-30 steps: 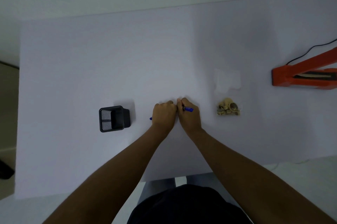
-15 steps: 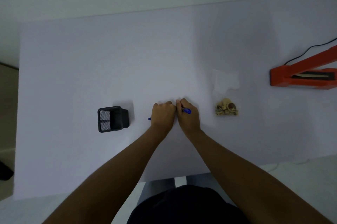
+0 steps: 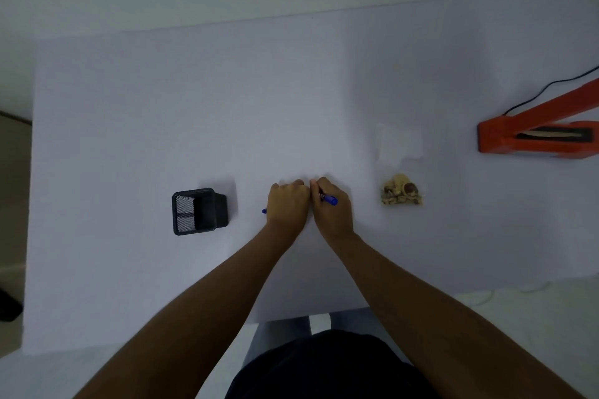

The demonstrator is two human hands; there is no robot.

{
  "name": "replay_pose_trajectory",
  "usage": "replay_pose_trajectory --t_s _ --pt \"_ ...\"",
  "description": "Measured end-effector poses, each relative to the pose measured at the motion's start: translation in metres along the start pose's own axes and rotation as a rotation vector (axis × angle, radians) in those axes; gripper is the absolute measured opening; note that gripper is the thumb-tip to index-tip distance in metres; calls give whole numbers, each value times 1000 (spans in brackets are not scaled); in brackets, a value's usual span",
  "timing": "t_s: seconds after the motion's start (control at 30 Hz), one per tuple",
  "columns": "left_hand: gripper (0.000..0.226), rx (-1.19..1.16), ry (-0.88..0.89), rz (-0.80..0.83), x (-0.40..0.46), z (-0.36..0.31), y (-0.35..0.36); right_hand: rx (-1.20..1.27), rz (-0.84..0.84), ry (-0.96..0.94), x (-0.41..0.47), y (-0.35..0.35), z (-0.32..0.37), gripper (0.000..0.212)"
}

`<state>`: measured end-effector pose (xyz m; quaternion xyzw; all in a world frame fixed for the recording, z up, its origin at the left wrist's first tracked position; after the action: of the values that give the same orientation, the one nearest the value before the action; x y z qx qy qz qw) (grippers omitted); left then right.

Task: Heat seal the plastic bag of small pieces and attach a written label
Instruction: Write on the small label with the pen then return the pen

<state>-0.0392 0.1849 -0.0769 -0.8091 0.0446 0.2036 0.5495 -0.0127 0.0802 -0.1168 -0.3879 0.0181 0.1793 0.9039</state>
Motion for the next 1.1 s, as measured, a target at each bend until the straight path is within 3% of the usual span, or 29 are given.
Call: replay_pose_trajectory --t_s 1.1 --pt "20 17 -8 13 -1 -3 -1 -86 -10 56 -6 -2 -1 36"
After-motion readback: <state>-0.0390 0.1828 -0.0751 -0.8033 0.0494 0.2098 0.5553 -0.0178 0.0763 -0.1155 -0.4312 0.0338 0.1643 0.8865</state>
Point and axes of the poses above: each hand's wrist, its own x-axis towards the middle knuckle, its own y-axis out of the palm, z = x × y, the point moved 1 cm from there along x, towards the middle knuckle, and after that the axes turned 12 degrees about -x, right-handed, at the moved point
